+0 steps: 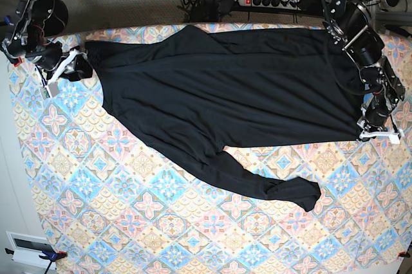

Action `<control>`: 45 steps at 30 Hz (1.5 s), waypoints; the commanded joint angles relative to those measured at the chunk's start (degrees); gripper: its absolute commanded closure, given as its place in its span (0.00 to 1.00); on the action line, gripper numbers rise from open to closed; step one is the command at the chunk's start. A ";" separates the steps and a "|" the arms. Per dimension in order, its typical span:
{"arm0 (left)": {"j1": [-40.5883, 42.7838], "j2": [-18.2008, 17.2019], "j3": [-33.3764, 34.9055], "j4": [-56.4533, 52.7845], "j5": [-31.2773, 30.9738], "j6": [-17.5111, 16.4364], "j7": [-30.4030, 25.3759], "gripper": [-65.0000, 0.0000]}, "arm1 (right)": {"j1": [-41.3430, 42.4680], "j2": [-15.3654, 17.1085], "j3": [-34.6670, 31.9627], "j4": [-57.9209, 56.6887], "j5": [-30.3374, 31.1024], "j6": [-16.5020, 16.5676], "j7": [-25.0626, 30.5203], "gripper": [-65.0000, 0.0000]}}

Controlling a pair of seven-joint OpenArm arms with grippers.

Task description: Layout the t-shirt on the table in an organized manner, then fold the t-shirt properly

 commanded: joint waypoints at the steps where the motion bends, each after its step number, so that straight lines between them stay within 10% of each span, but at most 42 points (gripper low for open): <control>1: -1.36 -1.25 0.04 0.82 -0.65 -0.42 -1.02 0.96 | 1.31 1.06 -1.29 0.90 1.02 0.18 0.87 0.65; 10: -1.45 -0.81 0.12 0.73 -0.92 -0.42 2.32 0.63 | 12.03 1.06 -14.30 4.15 -7.33 0.18 1.49 0.65; 19: -1.36 -2.31 -0.23 0.73 -1.00 -0.42 2.15 0.64 | 28.91 1.06 -27.48 0.64 -19.73 0.36 3.42 0.65; 45: -1.45 -1.25 9.53 0.46 3.22 6.79 2.32 0.64 | 35.15 0.88 -37.33 -18.44 -20.08 0.36 13.97 0.65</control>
